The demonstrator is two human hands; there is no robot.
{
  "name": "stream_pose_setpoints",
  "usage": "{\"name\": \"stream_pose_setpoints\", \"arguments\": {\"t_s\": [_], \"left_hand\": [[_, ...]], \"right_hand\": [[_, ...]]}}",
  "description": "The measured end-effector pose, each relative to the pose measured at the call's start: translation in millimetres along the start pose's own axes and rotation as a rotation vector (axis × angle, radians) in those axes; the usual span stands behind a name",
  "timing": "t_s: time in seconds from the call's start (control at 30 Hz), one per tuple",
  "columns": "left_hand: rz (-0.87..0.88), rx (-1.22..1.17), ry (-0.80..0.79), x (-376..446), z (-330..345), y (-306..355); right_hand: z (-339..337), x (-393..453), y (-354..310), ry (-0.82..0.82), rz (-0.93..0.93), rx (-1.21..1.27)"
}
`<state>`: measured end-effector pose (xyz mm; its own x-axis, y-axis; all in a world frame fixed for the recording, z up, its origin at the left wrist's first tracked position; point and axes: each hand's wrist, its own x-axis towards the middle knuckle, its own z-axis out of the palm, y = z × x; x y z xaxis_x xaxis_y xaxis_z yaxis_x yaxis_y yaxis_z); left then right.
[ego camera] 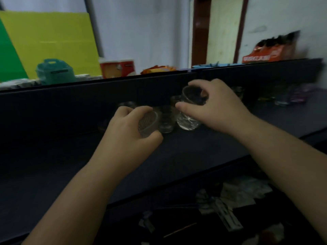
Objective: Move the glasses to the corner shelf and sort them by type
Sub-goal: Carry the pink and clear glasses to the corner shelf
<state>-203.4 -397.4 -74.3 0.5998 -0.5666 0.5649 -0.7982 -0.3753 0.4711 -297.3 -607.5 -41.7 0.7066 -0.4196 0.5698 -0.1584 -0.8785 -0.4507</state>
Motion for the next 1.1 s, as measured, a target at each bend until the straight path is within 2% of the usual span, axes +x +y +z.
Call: {"name": "stream_pose_setpoints", "arguments": {"t_s": [0.2,0.5,1.1], "left_hand": [[0.042,-0.076,-0.065,6.2,93.9,86.1],[0.087,-0.156,-0.246,25.1,216.5,200.7],[0.256,-0.238,-0.31,143.8,386.6,313.8]], "right_hand": [[-76.2,-48.8,116.4,0.038,0.178,-0.005],[-169.9,-90.8,239.1,0.033,0.326,-0.083],[-226.8,-51.5,408.3,0.251,0.471,-0.16]]}}
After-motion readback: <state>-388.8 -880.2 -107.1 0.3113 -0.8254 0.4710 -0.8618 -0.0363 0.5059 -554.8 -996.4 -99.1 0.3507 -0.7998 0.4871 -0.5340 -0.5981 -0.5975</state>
